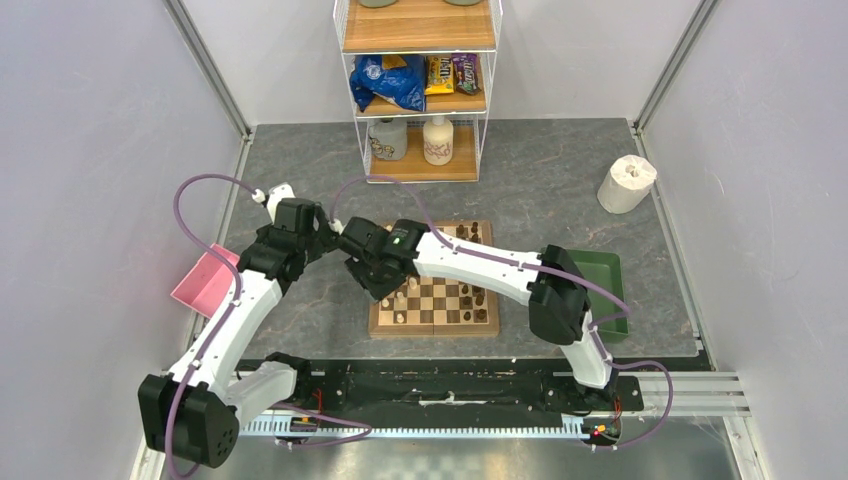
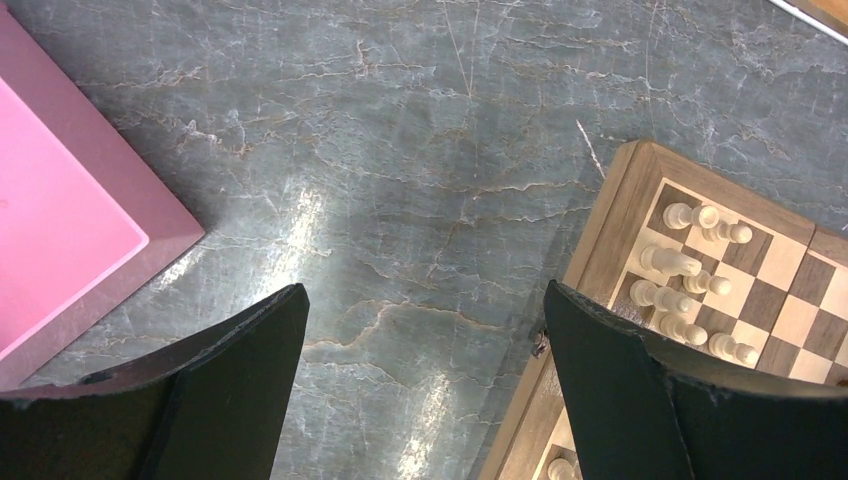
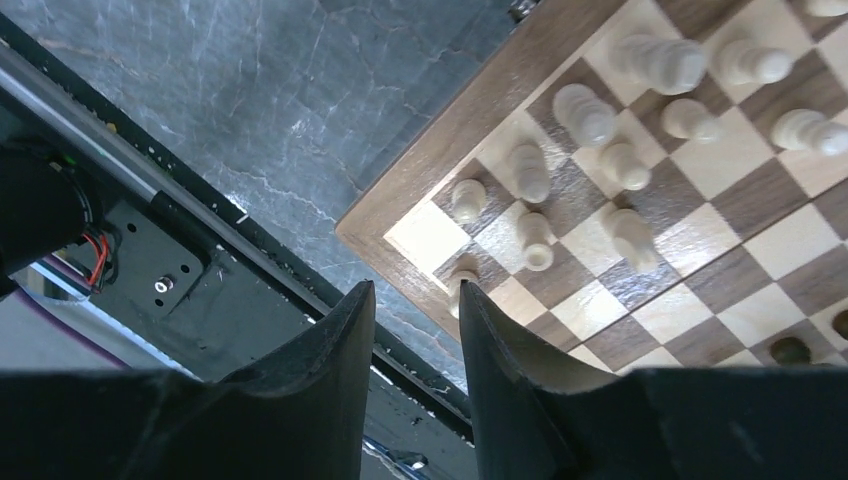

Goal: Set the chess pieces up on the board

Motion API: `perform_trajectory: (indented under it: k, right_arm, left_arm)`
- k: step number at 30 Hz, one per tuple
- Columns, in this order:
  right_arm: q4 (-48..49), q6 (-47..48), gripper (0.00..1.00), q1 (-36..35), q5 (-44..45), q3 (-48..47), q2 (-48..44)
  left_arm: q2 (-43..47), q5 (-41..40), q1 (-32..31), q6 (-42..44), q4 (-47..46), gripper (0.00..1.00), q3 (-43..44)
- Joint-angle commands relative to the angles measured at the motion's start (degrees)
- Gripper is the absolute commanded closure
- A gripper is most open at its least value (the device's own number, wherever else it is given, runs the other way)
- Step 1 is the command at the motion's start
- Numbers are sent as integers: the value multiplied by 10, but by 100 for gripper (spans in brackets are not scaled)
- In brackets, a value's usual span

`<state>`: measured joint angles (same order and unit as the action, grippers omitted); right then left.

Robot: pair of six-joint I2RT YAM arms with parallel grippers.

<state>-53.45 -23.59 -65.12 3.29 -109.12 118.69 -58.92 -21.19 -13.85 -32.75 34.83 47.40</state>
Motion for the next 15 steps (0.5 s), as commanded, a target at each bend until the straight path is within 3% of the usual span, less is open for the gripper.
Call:
perform_trajectory:
  k: [1,15]
  right_arm:
    - [13,-10,57,-12,13,-1,12]
    - [14,-26,60,-2,73,67,-31]
  left_arm:
    - [15,-28,3,-26,8,5,-4]
    - [14,-28,3,-24,8,5,-1]
